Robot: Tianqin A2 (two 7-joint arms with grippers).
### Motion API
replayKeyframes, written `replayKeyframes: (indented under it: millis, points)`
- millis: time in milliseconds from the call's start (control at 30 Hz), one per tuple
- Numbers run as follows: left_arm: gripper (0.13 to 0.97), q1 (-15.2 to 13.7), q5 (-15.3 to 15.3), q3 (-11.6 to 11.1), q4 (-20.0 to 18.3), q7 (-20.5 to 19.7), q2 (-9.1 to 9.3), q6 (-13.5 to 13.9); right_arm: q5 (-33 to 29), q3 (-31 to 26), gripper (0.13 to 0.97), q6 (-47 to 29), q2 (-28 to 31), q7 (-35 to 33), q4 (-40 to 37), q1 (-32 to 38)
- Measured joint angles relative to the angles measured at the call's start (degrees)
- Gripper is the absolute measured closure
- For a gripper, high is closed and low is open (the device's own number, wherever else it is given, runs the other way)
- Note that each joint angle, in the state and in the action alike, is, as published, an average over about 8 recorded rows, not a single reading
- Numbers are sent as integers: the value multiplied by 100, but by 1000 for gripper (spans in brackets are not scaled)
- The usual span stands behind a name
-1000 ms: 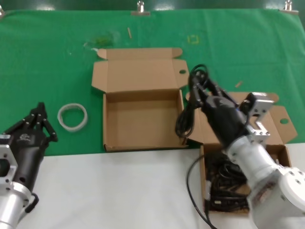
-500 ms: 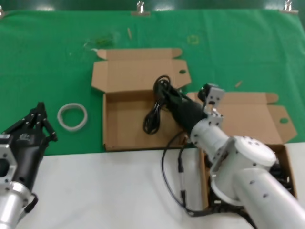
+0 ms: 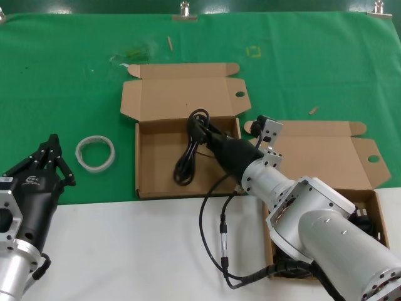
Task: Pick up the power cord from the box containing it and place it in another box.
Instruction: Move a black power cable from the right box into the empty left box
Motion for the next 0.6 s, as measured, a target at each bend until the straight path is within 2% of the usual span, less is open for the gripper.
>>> replayKeyframes:
  millis: [167, 400, 467, 600]
  points:
    - [957, 0, 0, 0, 0, 0, 0, 0, 113, 30, 780, -63, -4, -84, -64, -2]
    - [957, 0, 0, 0, 0, 0, 0, 0, 124, 121, 717, -89, 1, -157, -19, -31]
    - [957, 0, 0, 0, 0, 0, 0, 0, 42, 195, 708, -83, 31, -157, 153, -100]
    - [957, 0, 0, 0, 0, 0, 0, 0, -336, 345, 639, 28, 190, 17, 896, -388]
